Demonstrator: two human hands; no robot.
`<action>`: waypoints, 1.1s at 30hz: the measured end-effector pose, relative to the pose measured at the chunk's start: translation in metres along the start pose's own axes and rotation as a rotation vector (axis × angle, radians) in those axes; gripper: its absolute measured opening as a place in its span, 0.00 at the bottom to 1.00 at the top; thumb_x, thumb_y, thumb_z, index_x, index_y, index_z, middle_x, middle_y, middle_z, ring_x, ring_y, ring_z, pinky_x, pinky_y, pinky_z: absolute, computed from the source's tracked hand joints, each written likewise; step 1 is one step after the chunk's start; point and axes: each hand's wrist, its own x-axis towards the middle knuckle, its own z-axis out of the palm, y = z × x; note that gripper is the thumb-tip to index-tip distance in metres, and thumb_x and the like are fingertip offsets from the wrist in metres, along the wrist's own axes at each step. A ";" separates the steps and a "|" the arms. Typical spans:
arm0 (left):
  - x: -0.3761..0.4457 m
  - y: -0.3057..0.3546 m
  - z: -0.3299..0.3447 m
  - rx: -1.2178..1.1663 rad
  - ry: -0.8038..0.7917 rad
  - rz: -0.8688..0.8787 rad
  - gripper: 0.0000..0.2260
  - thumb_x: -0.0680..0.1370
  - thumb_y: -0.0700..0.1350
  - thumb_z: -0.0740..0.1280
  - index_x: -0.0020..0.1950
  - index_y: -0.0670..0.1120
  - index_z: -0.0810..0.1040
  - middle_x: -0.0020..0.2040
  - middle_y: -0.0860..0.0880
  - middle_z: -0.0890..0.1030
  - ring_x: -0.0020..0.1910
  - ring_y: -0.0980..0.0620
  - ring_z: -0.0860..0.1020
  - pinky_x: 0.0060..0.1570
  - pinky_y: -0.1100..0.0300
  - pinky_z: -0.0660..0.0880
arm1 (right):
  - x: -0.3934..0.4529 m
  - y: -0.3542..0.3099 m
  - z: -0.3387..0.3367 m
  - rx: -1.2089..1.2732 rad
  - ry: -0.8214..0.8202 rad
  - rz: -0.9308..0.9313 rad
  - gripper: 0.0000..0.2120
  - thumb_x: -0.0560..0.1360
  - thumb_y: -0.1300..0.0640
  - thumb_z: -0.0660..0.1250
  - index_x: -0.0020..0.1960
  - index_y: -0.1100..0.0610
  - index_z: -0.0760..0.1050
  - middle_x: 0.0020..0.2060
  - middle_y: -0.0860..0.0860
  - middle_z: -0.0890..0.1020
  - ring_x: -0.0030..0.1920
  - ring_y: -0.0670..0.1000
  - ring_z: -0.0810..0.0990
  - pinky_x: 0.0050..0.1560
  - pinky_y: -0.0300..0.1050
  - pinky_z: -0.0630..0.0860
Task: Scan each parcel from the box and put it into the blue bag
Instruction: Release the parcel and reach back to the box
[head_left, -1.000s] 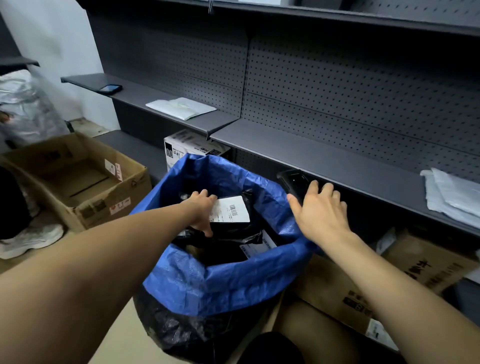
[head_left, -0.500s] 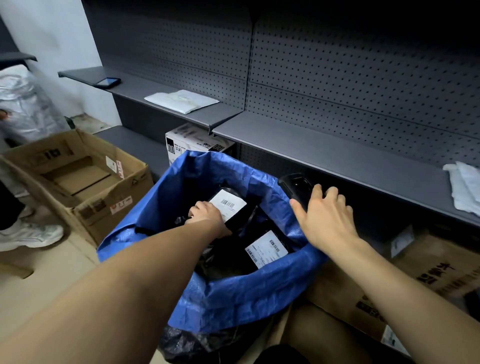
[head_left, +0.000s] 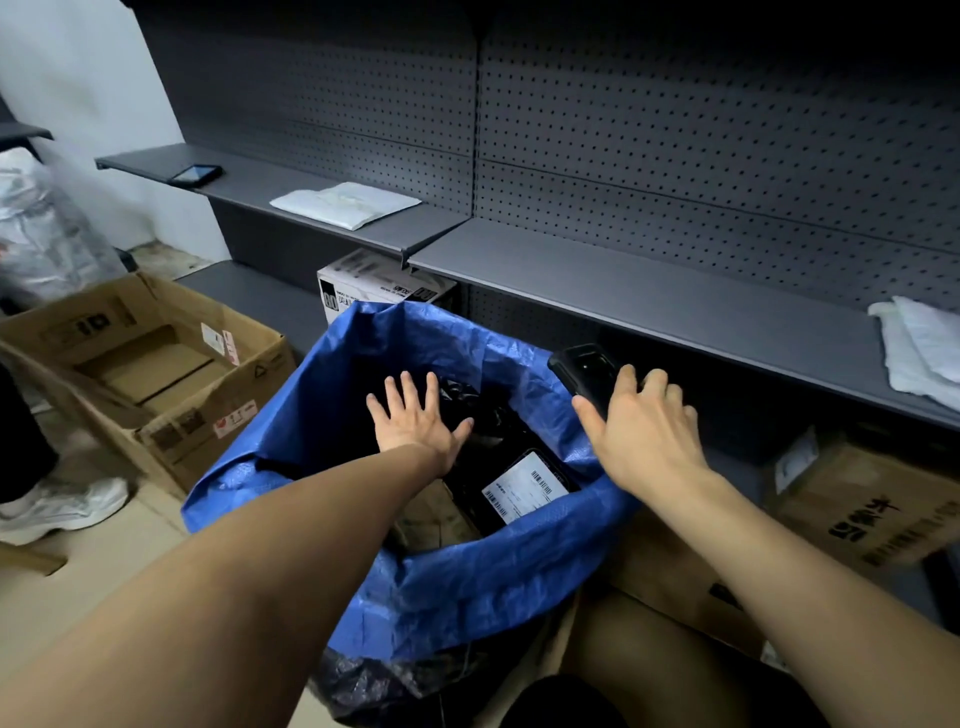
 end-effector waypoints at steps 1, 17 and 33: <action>-0.002 0.001 -0.002 -0.007 0.008 0.008 0.39 0.78 0.71 0.45 0.81 0.51 0.38 0.81 0.43 0.42 0.79 0.40 0.41 0.75 0.38 0.44 | -0.001 0.002 -0.001 0.001 0.001 0.004 0.38 0.80 0.34 0.50 0.77 0.63 0.59 0.63 0.62 0.71 0.63 0.62 0.71 0.59 0.58 0.71; -0.073 0.118 -0.042 -0.051 0.169 0.377 0.32 0.80 0.67 0.42 0.81 0.54 0.44 0.82 0.47 0.44 0.80 0.42 0.44 0.76 0.42 0.43 | -0.052 0.129 -0.020 -0.016 0.014 0.224 0.37 0.81 0.35 0.51 0.76 0.64 0.59 0.65 0.61 0.70 0.64 0.62 0.71 0.61 0.58 0.70; -0.154 0.294 0.024 -0.011 0.089 0.728 0.34 0.79 0.68 0.39 0.81 0.54 0.43 0.81 0.47 0.43 0.80 0.43 0.42 0.77 0.43 0.41 | -0.148 0.341 0.016 -0.080 -0.093 0.534 0.36 0.81 0.36 0.51 0.77 0.63 0.58 0.66 0.63 0.68 0.65 0.64 0.69 0.62 0.59 0.69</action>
